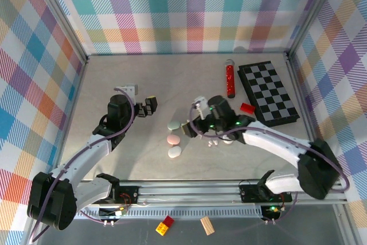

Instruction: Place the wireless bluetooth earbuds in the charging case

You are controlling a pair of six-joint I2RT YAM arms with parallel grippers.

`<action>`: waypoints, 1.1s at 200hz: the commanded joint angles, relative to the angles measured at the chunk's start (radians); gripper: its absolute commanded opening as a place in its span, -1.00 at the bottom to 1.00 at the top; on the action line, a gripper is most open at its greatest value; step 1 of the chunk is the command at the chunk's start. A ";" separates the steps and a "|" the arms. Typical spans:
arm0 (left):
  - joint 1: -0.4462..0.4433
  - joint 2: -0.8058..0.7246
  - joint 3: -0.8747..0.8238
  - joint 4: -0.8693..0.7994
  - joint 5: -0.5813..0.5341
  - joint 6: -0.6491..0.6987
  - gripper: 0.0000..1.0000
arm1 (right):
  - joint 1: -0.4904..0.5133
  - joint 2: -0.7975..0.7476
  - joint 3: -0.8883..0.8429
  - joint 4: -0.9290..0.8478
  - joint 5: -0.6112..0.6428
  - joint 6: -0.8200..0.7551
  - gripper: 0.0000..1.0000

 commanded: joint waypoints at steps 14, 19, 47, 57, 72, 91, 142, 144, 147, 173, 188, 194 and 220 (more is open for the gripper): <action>0.049 -0.018 -0.008 -0.025 0.047 -0.025 0.99 | 0.112 0.182 0.143 -0.131 0.021 -0.016 0.98; 0.058 -0.020 -0.012 -0.026 0.050 -0.027 0.99 | 0.118 0.209 0.161 -0.144 0.024 -0.014 0.94; 0.110 -0.048 -0.038 -0.038 0.060 -0.045 0.99 | 0.141 0.321 0.237 -0.224 0.031 -0.035 0.76; 0.126 -0.058 -0.045 -0.043 0.062 -0.048 0.99 | 0.150 0.351 0.260 -0.252 0.041 -0.047 0.66; 0.143 -0.068 -0.051 -0.050 0.072 -0.045 1.00 | 0.159 0.391 0.285 -0.277 0.067 -0.066 0.52; 0.151 -0.066 -0.055 -0.052 0.079 -0.042 0.99 | 0.168 0.442 0.325 -0.313 0.094 -0.097 0.41; 0.153 -0.060 -0.048 -0.067 0.103 -0.031 0.99 | 0.177 0.527 0.398 -0.353 0.073 -0.118 0.31; 0.153 -0.060 -0.048 -0.068 0.103 -0.031 1.00 | 0.176 0.528 0.399 -0.354 0.072 -0.118 0.30; 0.153 -0.061 -0.048 -0.069 0.102 -0.029 1.00 | 0.175 0.531 0.402 -0.354 0.071 -0.120 0.30; 0.153 -0.070 -0.049 -0.081 0.100 -0.018 0.99 | 0.175 0.547 0.411 -0.354 0.073 -0.120 0.23; 0.153 -0.071 -0.049 -0.084 0.100 -0.015 0.99 | 0.176 0.552 0.413 -0.353 0.082 -0.123 0.14; 0.153 -0.073 -0.049 -0.085 0.101 -0.013 0.99 | 0.176 0.553 0.412 -0.354 0.088 -0.127 0.12; 0.152 -0.077 -0.050 -0.086 0.104 -0.007 0.99 | 0.175 0.563 0.415 -0.360 0.114 -0.170 0.06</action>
